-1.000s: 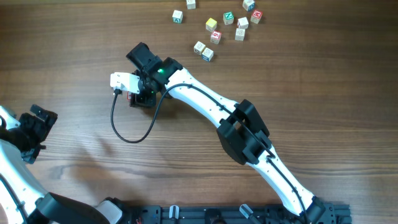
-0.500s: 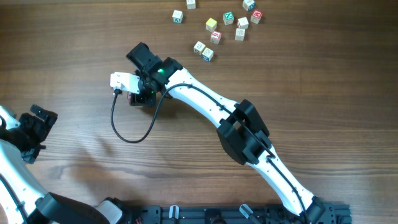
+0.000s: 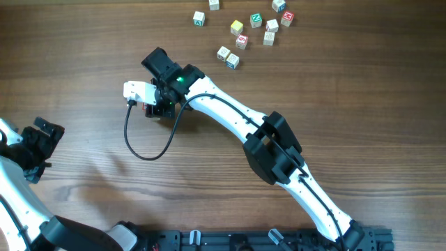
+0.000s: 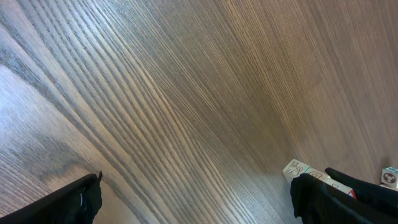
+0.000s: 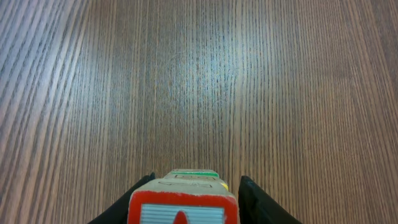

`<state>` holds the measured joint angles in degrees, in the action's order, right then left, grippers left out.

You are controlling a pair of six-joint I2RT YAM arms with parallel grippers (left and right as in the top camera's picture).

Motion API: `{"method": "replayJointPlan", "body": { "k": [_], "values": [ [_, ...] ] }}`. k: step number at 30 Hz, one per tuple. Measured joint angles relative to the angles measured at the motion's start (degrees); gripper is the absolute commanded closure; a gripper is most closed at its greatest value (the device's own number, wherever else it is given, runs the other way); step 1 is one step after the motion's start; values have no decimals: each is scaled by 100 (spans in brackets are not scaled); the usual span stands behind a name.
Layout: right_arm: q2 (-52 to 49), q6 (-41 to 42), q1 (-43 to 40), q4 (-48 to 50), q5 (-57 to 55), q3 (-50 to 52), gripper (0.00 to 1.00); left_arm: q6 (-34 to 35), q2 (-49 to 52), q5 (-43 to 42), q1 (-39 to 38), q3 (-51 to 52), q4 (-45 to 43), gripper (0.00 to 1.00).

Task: Form a tower

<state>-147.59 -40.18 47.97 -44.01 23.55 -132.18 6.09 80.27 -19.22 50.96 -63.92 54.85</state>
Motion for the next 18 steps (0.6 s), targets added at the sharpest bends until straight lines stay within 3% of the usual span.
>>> {"method": "replayJointPlan", "body": {
  "k": [4,5,6,9,18],
  "values": [
    [0,0,0,0,-2,0,57,0,0,0,0,0,0,0],
    [0,0,0,0,0,0,50,0,0,0,0,0,0,0],
    [0,0,0,0,0,0,35,-2,0,0,0,0,0,0],
    [0,-24,0,4,0,2,1,0,0,0,0,0,0,0],
    [2,142,-7,-155,-260,0,0,0,0,0,0,0,0,0]
  ]
}}
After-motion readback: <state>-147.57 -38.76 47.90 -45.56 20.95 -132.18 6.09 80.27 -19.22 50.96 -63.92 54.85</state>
